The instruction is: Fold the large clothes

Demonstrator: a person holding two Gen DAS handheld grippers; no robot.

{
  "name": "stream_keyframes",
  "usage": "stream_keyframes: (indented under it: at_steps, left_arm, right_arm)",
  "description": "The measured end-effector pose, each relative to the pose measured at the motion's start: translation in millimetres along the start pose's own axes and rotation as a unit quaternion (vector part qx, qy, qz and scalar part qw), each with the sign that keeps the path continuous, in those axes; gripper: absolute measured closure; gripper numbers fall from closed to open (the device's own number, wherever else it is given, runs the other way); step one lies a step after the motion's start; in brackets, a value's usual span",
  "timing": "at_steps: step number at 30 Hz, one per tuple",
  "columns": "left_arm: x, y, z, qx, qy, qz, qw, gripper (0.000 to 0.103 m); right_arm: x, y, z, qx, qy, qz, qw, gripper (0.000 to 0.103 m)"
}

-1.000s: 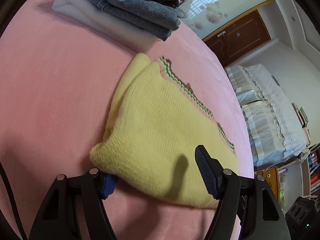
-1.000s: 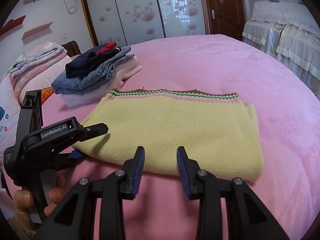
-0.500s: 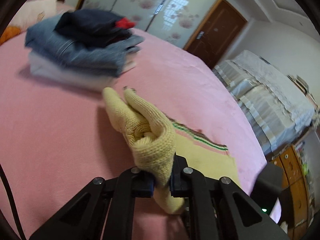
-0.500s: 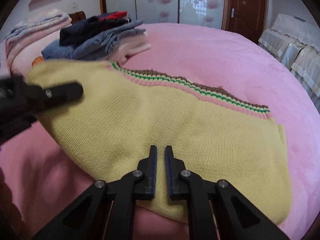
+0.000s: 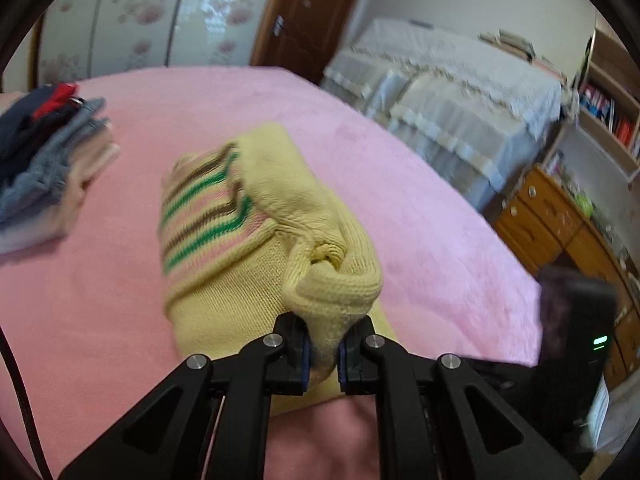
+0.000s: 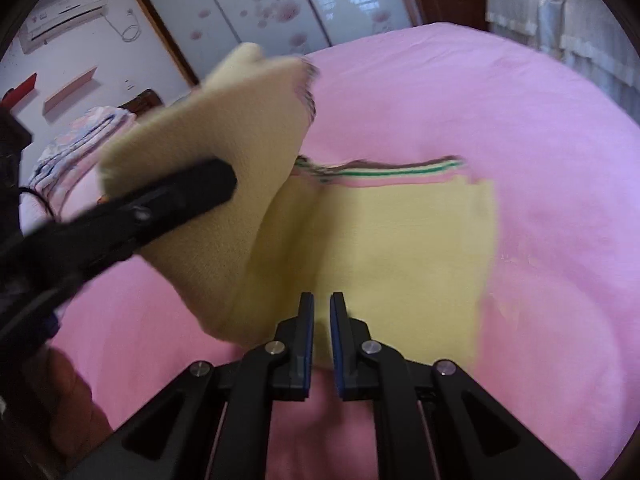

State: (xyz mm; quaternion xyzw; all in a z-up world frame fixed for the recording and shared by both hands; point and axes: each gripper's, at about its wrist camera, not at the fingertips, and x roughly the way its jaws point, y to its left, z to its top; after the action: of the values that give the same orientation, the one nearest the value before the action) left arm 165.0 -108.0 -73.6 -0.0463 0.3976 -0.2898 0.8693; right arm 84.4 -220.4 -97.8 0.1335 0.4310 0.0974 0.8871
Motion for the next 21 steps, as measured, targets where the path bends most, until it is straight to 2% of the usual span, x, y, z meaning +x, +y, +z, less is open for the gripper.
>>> stream_keyframes:
  at_steps: [3, 6, 8, 11, 13, 14, 18, 20, 21]
  left_arm:
    - [29.7, -10.3, -14.0, 0.005, 0.057, -0.006, 0.9983, 0.095]
    - [45.8, -18.9, -25.0, 0.025, 0.082, 0.011, 0.9963, 0.095]
    - [47.8, -21.8, -27.3, 0.039, 0.091, 0.02, 0.9949, 0.091]
    - [41.4, -24.1, -25.6, 0.04, 0.093, 0.022, 0.9946, 0.07]
    - [30.7, -24.2, -24.6, 0.031, 0.097, 0.011, 0.9947, 0.041]
    - [23.3, -23.8, -24.4, 0.024, 0.096, 0.005, 0.9951, 0.037]
    - [-12.4, -20.3, -22.6, 0.006, 0.077, -0.025, 0.9967, 0.034]
    - [-29.1, -12.6, -22.4, -0.011, 0.061, -0.025, 0.9978, 0.034]
    - [-34.9, -6.4, -21.8, -0.021, 0.054, -0.015, 0.9982, 0.034]
  right_arm:
    - [-17.8, -23.3, -11.0, 0.007, 0.0, -0.038, 0.999, 0.095]
    - [-23.9, -38.8, -18.5, 0.017, 0.007, -0.064, 0.998, 0.095]
    - [-24.2, -45.4, -20.0, 0.031, 0.013, -0.067, 0.997, 0.095]
    - [-32.4, -54.3, -20.3, 0.054, 0.007, -0.065, 0.996, 0.095]
    - [-37.4, -56.1, -14.7, 0.07, -0.002, -0.056, 0.996, 0.095]
    - [-40.7, -55.0, -14.8, 0.075, -0.006, -0.052, 0.996, 0.095]
    - [-50.6, -57.4, -9.2, 0.089, -0.02, -0.032, 0.995, 0.093]
    - [-55.1, -54.6, -2.8, 0.095, -0.025, -0.015, 0.995, 0.083]
    - [-58.2, -54.0, -0.3, 0.097, -0.027, -0.004, 0.995, 0.073]
